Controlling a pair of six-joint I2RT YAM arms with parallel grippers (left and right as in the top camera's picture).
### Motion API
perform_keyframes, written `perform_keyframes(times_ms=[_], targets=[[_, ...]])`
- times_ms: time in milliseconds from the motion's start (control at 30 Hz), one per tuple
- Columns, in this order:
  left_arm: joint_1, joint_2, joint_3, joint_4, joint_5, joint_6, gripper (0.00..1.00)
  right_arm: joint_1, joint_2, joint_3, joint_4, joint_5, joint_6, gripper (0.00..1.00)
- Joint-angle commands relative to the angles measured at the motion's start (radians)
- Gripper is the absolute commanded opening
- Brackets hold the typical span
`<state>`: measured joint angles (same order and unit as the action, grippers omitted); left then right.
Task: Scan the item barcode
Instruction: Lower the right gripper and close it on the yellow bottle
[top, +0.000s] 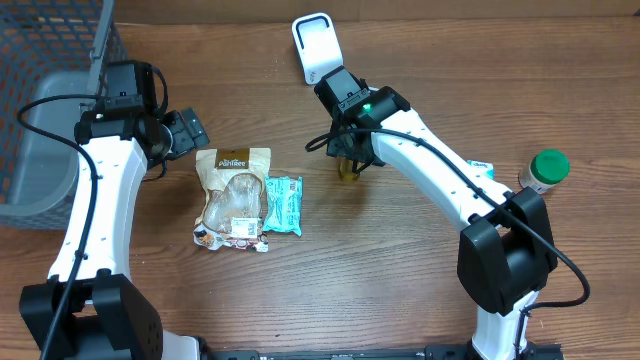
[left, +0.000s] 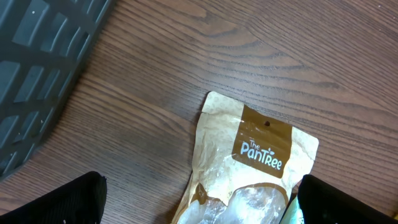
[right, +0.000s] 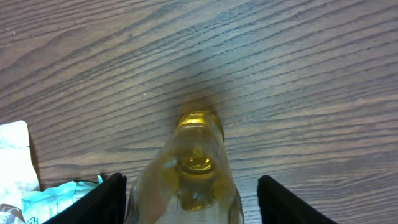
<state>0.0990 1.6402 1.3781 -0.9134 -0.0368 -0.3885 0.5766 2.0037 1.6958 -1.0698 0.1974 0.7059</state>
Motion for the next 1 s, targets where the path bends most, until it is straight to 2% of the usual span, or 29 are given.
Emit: perform_keyframes(times_ms=[0,133,367,633,833,967], targets=[[-0.001,-0.011,0.012,0.002,0.004,0.008,1.00,0.002,-0.039,0.007,0.001,0.000,-0.001,0.68],[-0.001,-0.011,0.012,0.002,0.004,0.008,0.99,0.002,-0.037,0.006,-0.002,0.000,-0.032,0.70],[-0.001,-0.011,0.012,0.002,0.004,0.008,1.00,0.002,-0.016,0.005,-0.001,0.000,-0.031,0.68],[-0.001,-0.011,0.012,0.002,0.004,0.008,0.99,0.002,-0.014,0.005,0.001,0.000,-0.031,0.49],[-0.001,-0.011,0.012,0.002,0.004,0.008,0.99,0.002,-0.014,0.005,0.002,0.003,-0.031,0.47],[-0.001,-0.011,0.012,0.002,0.004,0.008,0.99,0.002,-0.014,0.005,0.005,0.002,-0.031,0.53]])
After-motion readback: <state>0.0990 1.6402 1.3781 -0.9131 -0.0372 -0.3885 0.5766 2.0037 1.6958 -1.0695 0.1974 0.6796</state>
